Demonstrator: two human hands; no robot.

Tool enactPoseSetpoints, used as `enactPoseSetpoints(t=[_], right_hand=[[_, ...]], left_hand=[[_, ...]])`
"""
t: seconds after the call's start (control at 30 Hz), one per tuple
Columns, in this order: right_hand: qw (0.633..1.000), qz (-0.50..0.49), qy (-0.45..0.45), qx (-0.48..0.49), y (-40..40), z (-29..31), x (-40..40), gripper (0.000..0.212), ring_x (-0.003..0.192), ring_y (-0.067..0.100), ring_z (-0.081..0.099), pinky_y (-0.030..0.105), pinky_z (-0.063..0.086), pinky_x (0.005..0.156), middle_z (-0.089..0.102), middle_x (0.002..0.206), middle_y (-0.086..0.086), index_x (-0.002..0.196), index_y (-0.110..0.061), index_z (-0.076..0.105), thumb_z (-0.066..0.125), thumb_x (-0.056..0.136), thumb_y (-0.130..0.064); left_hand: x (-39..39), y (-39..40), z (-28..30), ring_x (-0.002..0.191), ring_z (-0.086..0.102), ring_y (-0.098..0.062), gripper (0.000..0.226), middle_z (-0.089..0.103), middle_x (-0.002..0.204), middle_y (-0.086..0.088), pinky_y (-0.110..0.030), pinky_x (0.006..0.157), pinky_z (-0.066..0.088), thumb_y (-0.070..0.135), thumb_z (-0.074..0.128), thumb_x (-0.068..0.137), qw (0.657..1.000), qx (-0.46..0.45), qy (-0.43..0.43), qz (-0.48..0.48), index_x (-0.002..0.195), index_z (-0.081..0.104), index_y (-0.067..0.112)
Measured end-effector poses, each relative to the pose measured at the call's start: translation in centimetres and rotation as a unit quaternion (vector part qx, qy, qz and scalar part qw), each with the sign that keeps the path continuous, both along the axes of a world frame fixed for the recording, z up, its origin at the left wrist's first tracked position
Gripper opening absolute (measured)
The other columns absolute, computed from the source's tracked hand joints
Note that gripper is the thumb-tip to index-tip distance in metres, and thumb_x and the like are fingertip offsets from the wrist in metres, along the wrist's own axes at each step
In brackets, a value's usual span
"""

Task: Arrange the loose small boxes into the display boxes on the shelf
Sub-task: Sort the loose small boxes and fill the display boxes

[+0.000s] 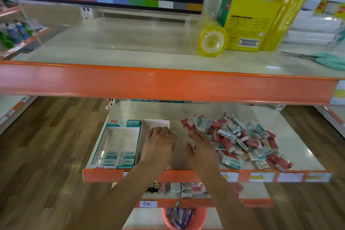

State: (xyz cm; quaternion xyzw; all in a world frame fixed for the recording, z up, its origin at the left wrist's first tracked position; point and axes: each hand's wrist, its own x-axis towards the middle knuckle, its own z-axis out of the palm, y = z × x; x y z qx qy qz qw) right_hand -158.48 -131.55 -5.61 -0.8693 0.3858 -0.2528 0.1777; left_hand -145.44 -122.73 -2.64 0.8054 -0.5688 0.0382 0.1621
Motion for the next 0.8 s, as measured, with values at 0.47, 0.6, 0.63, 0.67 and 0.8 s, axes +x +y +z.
enactPoseSetpoints(t=[0.47, 0.6, 0.63, 0.67, 0.8], right_hand=[[0.997, -0.047, 0.040, 0.044, -2.3, -1.7, -3.6, 0.047, 0.099, 0.017, 0.068, 0.018, 0.049, 0.066, 0.047, 0.146, -0.003, 0.133, -0.019, 0.057, 0.061, 0.087, -0.010], [0.998, -0.035, -0.012, 0.053, -2.3, -2.1, -3.9, 0.044, 0.093, 0.012, 0.068, 0.018, 0.050, 0.064, 0.056, 0.135, -0.011, 0.128, -0.028, 0.061, 0.059, 0.088, -0.011], [0.998, -0.033, -0.010, 0.055, -2.3, -2.2, -3.9, 0.045, 0.095, 0.012, 0.068, 0.019, 0.051, 0.066, 0.056, 0.134, -0.012, 0.129, -0.030, 0.060, 0.058, 0.088, -0.011], [0.998, -0.035, -0.009, 0.055, -2.4, -2.2, -3.9, 0.045, 0.096, 0.011, 0.067, 0.019, 0.050, 0.067, 0.056, 0.134, -0.012, 0.129, -0.030, 0.059, 0.057, 0.088, -0.012], [0.997, -0.049, -0.007, 0.056, -2.4, -2.2, -3.7, 0.049, 0.089, 0.014, 0.070, 0.021, 0.052, 0.062, 0.048, 0.146, -0.009, 0.134, -0.027, 0.056, 0.059, 0.087, -0.011]], left_hand=[[-4.2, -5.6, -2.2, 0.141, 0.020, -0.026, 0.063, 0.023, 0.154, -0.012, -0.035, 0.117, 0.013, 0.021, 0.046, 0.093, 0.993, 0.090, 0.007, -0.071, 0.147, 0.018, 0.004], [-4.2, -6.8, -2.4, 0.145, 0.005, -0.026, 0.070, 0.008, 0.158, -0.007, -0.039, 0.117, 0.005, 0.026, 0.042, 0.095, 0.989, 0.138, 0.035, -0.036, 0.150, 0.002, 0.008], [-4.3, -6.9, -2.5, 0.145, 0.003, -0.026, 0.069, 0.007, 0.158, -0.007, -0.040, 0.117, 0.005, 0.028, 0.041, 0.095, 0.988, 0.147, 0.039, -0.031, 0.150, 0.002, 0.009], [-4.5, -6.9, -2.6, 0.145, 0.004, -0.026, 0.069, 0.008, 0.158, -0.006, -0.040, 0.117, 0.007, 0.028, 0.041, 0.095, 0.988, 0.149, 0.042, -0.026, 0.150, 0.004, 0.010], [-5.5, -6.1, -2.9, 0.132, 0.030, -0.025, 0.055, 0.033, 0.144, -0.008, -0.034, 0.110, 0.030, 0.024, 0.047, 0.092, 0.996, 0.072, 0.049, -0.001, 0.143, 0.028, 0.012]])
